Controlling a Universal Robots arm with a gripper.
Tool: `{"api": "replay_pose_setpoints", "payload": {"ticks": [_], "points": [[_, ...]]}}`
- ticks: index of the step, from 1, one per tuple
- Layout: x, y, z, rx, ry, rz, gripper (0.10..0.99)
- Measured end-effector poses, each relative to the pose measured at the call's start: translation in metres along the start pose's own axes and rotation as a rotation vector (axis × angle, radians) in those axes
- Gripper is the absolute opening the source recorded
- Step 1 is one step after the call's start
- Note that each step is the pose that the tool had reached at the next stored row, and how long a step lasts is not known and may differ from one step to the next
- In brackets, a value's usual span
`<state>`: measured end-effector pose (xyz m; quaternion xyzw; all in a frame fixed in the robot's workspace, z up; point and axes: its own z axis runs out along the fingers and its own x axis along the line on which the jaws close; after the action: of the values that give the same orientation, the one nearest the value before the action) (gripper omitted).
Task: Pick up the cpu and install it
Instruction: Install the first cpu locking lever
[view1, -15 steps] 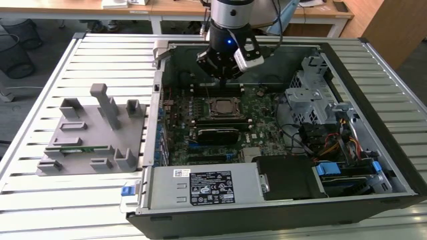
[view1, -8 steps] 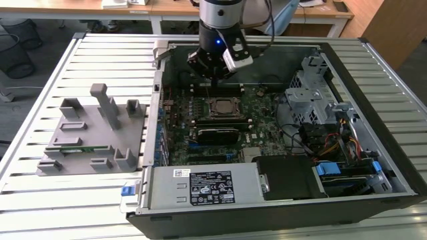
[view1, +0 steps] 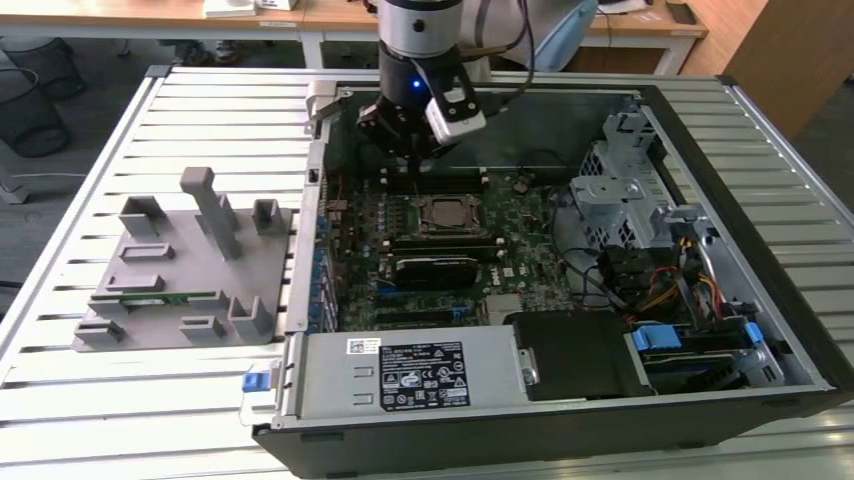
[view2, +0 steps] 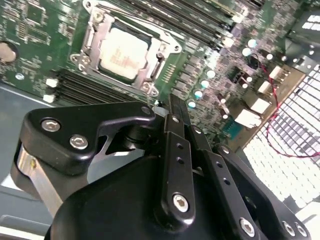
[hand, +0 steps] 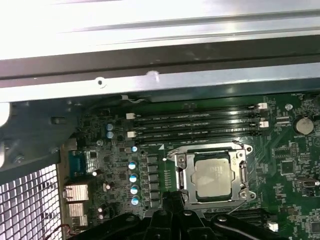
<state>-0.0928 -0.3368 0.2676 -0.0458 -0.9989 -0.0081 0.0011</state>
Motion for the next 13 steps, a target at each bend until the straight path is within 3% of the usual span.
{"api": "replay_pose_setpoints", "payload": {"ticks": [6, 13], "points": [[0.0104, 0.0037, 0.001, 0.0, 0.0001, -0.001, 0.106], [0.016, 0.0161, 0.0028, 0.0, 0.0, -0.002, 0.106]]}}
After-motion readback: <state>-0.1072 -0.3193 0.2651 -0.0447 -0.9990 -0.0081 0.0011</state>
